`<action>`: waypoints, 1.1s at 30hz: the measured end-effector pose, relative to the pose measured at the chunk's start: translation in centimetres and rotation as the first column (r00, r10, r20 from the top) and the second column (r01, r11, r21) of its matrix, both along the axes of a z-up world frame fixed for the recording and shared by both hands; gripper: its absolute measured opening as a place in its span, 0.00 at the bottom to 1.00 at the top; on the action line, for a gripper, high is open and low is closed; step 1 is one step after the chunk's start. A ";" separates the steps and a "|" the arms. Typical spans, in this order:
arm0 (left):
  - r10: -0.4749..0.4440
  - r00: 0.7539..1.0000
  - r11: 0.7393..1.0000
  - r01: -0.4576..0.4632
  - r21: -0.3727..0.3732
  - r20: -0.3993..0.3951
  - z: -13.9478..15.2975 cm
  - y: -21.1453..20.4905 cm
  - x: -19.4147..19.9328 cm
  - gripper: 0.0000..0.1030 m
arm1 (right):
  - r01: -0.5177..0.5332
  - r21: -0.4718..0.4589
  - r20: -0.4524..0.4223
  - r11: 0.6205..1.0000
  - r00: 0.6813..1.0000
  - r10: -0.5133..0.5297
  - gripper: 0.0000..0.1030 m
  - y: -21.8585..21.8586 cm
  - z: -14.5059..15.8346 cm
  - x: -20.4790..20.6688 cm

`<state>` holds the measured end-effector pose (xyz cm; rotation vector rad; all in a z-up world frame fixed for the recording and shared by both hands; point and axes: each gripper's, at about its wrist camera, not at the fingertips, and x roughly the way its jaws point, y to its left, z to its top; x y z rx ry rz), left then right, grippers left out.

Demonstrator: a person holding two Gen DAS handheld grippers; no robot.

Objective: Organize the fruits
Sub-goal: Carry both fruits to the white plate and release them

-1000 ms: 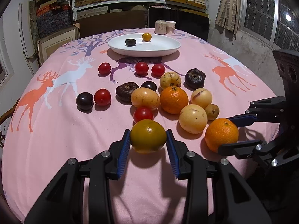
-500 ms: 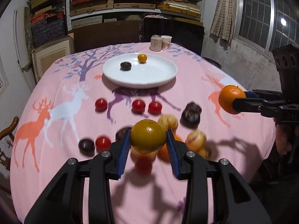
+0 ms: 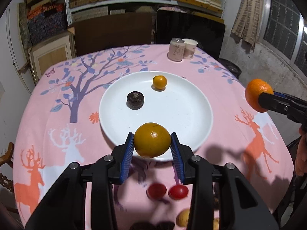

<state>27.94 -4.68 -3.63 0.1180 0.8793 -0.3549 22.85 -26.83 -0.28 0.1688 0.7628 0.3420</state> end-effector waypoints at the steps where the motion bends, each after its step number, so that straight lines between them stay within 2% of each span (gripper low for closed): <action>1: 0.006 1.000 1.000 -0.006 0.000 -0.018 -0.6 -0.3 1.3 0.36 | 0.006 0.000 -0.016 1.000 1.000 -0.006 0.45 0.0 -0.4 1.0; 6: 0.038 0.996 0.999 -0.036 0.025 -0.083 -3.9 -1.1 5.9 0.36 | 0.021 -0.036 -0.102 0.999 0.994 -0.024 0.45 0.9 -3.2 6.3; 11: 0.064 0.991 0.998 -0.060 0.037 -0.117 -6.1 -1.0 8.6 0.36 | 0.017 -0.081 -0.156 0.997 0.987 -0.030 0.45 2.5 -5.9 10.8; 15: 0.073 0.990 0.996 -0.066 0.060 -0.122 -7.1 -1.3 9.9 0.37 | 0.025 -0.141 -0.202 0.990 0.978 -0.054 0.45 4.1 -8.6 14.1; 19: 0.066 0.993 0.996 -0.059 0.063 -0.103 -7.3 -1.6 10.6 0.37 | 0.039 -0.166 -0.202 0.985 0.977 -0.072 0.45 4.9 -9.9 15.8; 20: 0.062 0.993 0.996 -0.055 0.068 -0.101 -7.4 -1.8 10.8 0.38 | 0.042 -0.166 -0.202 0.985 0.977 -0.076 0.46 4.9 -10.0 16.0; 22: 0.074 0.992 0.995 -0.066 0.076 -0.107 -7.6 -1.7 10.9 0.59 | 0.050 -0.158 -0.203 0.986 0.976 -0.082 0.46 4.8 -10.2 16.4; 23: 0.087 0.991 0.994 -0.080 0.076 -0.097 -7.5 -1.6 10.8 0.63 | 0.056 -0.157 -0.198 0.986 0.976 -0.087 0.46 4.7 -10.0 16.4; 24: 0.092 0.992 0.994 -0.086 0.072 -0.084 -7.2 -1.3 10.6 0.65 | 0.061 -0.152 -0.188 0.986 0.978 -0.090 0.46 4.6 -9.7 16.2; 26: 0.089 0.994 0.994 -0.085 0.064 -0.065 -6.5 -0.9 9.9 0.65 | 0.076 -0.137 -0.143 0.988 0.985 -0.096 0.54 4.1 -8.6 15.2; 30: 0.087 0.996 0.995 -0.086 0.050 -0.013 -4.4 0.3 7.1 0.70 | 0.118 -0.099 -0.087 0.988 0.988 -0.127 0.55 2.6 -6.3 12.6; 33: 0.073 0.997 0.997 -0.073 0.007 0.010 -2.6 1.7 3.6 0.78 | 0.114 -0.069 -0.062 0.991 0.991 -0.118 0.57 1.8 -4.9 9.4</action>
